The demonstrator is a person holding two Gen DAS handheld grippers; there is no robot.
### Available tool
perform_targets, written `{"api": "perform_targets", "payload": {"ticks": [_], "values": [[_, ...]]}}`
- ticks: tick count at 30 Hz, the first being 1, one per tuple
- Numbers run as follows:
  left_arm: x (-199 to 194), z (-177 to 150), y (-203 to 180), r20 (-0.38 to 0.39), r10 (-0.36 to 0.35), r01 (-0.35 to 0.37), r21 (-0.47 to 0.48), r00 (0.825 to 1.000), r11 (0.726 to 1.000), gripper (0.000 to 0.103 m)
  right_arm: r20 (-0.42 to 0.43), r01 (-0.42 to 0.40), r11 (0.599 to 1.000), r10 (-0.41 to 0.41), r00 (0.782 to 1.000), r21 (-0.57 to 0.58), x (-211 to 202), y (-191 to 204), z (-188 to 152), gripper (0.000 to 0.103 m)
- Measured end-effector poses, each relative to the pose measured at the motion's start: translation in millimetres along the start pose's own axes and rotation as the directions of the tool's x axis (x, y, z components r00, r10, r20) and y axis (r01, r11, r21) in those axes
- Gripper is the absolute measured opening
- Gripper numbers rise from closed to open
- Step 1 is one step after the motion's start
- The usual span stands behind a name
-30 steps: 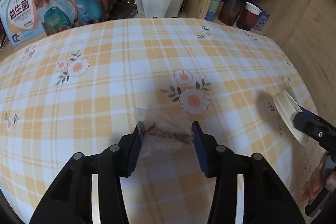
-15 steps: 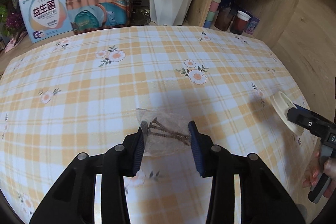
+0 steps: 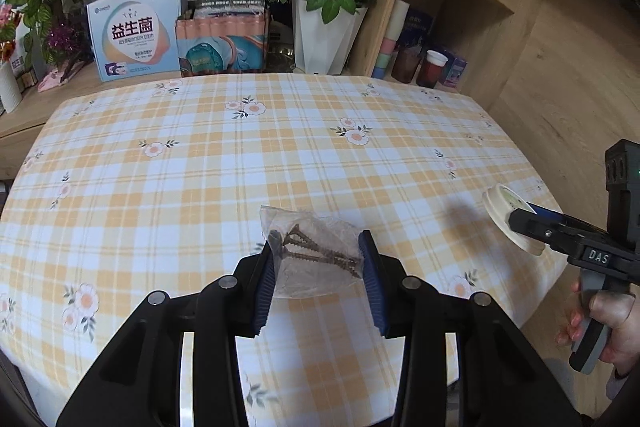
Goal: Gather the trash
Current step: 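Grasp the clear bag of small sticks with the left gripper while the right holds the yogurt lid, then carry the yogurt lid over the pink bin and open the right gripper while the left holds the bag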
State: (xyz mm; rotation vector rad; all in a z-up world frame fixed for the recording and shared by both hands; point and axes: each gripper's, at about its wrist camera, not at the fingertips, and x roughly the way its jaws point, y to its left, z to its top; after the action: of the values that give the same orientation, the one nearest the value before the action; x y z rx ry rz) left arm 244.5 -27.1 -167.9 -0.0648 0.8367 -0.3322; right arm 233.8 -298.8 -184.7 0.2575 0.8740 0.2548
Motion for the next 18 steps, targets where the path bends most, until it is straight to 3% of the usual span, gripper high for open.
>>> {"api": "perform_targets", "payload": {"ticks": [18], "values": [[-125.9,-81.0,-14.4,0.091,-0.03,0.032,-0.02,0.995,0.999,0.039,0.012,-0.083,0.991,0.085,0.996,-0.105,-54.1,71.6,-80.3,0.085]]}}
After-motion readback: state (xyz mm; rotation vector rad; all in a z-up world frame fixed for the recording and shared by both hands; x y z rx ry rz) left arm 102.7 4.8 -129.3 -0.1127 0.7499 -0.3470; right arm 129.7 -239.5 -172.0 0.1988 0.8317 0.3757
